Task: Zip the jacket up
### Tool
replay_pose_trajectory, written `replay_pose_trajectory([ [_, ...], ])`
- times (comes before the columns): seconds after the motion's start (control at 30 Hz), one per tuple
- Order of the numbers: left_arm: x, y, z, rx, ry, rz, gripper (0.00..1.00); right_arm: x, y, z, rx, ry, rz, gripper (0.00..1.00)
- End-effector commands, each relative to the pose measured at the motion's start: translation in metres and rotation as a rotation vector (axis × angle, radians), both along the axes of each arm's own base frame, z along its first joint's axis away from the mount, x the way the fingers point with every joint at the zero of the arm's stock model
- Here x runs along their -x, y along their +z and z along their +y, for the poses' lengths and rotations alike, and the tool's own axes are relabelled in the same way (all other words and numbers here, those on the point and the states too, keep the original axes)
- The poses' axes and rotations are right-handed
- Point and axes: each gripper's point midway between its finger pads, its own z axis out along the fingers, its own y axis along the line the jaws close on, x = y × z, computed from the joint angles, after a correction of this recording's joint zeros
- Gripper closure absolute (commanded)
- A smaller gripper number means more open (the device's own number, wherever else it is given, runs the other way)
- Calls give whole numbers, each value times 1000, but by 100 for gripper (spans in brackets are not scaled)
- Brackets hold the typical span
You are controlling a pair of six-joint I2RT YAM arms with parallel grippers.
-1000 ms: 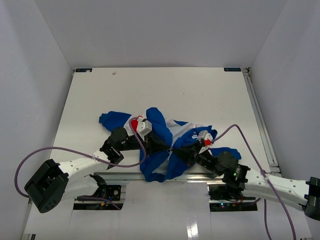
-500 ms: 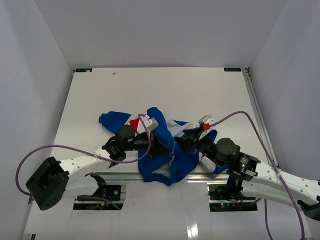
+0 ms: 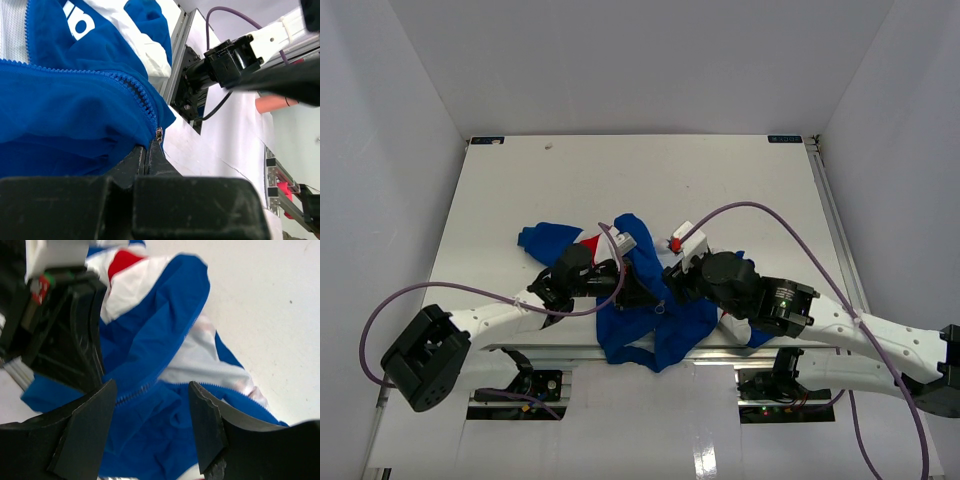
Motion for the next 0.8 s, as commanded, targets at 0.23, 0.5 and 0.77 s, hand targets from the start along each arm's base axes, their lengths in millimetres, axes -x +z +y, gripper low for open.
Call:
replay_pose_trajectory([
  [0.23, 0, 6, -2, 39, -44, 24, 100, 60, -21, -7, 108, 112, -81, 31],
  [0.5, 0, 0, -2, 35, -53, 52, 100, 89, -45, 11, 205, 155, -146, 30],
  [0.77, 0, -1, -1, 40, -57, 74, 100, 84, -63, 23, 248, 130, -213, 37],
])
